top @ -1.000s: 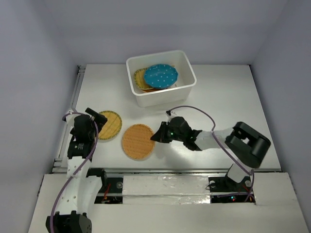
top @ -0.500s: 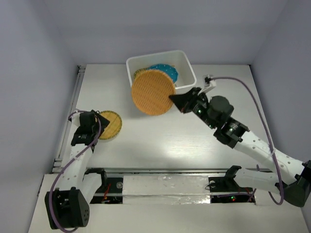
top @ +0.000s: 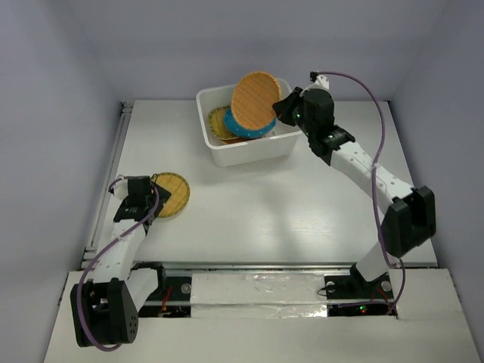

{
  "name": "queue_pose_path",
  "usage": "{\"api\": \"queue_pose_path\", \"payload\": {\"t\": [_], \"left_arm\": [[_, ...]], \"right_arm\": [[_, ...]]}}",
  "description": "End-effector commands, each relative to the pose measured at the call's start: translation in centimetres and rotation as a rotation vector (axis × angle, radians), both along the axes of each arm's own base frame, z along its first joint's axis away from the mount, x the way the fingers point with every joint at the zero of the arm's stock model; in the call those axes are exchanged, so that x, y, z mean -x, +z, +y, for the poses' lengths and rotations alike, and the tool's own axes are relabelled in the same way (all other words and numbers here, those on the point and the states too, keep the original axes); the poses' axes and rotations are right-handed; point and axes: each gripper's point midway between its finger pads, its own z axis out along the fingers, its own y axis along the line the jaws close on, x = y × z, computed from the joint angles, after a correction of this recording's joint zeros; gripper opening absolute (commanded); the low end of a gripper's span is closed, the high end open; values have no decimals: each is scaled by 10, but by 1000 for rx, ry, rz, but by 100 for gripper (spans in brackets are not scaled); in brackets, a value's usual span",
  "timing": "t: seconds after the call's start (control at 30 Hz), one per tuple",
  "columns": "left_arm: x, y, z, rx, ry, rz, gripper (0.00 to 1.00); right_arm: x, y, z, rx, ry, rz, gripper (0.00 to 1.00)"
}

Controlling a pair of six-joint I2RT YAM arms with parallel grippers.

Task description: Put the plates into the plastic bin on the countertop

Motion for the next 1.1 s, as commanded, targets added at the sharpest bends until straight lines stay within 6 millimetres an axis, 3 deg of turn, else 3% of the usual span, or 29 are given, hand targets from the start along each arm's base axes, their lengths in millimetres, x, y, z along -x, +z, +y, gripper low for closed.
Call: {"api": "queue_pose_path", "payload": {"t": [0.0, 0.13, 0.17, 0.23, 0.27, 0.3, 0.37, 0.4, 0.5, 0.53, 0.73, 0.87, 0.93, 0.97, 1.03, 1.07], "left_arm": [[5, -13, 3, 4, 38, 28, 83], [7, -20, -1, 25, 32, 49, 82], [7, -19, 0, 25, 32, 47, 81], [7, -19, 0, 20, 32, 51, 81], [8, -20, 0, 20, 32, 54, 80], [9, -21, 0, 23, 31, 57, 80], [10, -24, -1, 26, 32, 72, 79], [10, -25, 0, 25, 33, 75, 79], [12, -32, 1, 21, 39, 99, 79], [10, -34, 0, 30, 44, 93, 79], [5, -42, -3, 58, 65, 58, 75], [-4, -44, -6, 97, 69, 13, 52], [-8, -45, -8, 109, 68, -9, 41], [-8, -47, -8, 112, 69, -7, 29], [-7, -51, -7, 109, 73, -8, 17], [-6, -52, -6, 104, 81, -8, 3]], "right_arm": [[-16, 26, 9, -71, 60, -37, 0], [-23, -1, 19, -71, 107, 16, 16], [-24, -5, 22, -74, 115, 23, 33], [-25, -11, 22, -73, 116, 39, 54], [-24, -13, 22, -74, 112, 44, 70], [-22, -9, 21, -77, 111, 36, 76], [-18, -10, 18, -78, 107, 33, 79], [-12, 5, 14, -91, 104, 0, 80], [1, 14, 3, -95, 83, -39, 80], [11, 30, -2, -107, 83, -74, 80], [52, 43, -13, -129, 134, -137, 79], [72, 49, -20, -137, 148, -166, 79], [77, 43, -23, -131, 147, -158, 79], [80, 44, -24, -130, 148, -163, 78], [87, 43, -27, -128, 152, -168, 78], [90, 44, -28, -126, 156, -172, 78]]}}
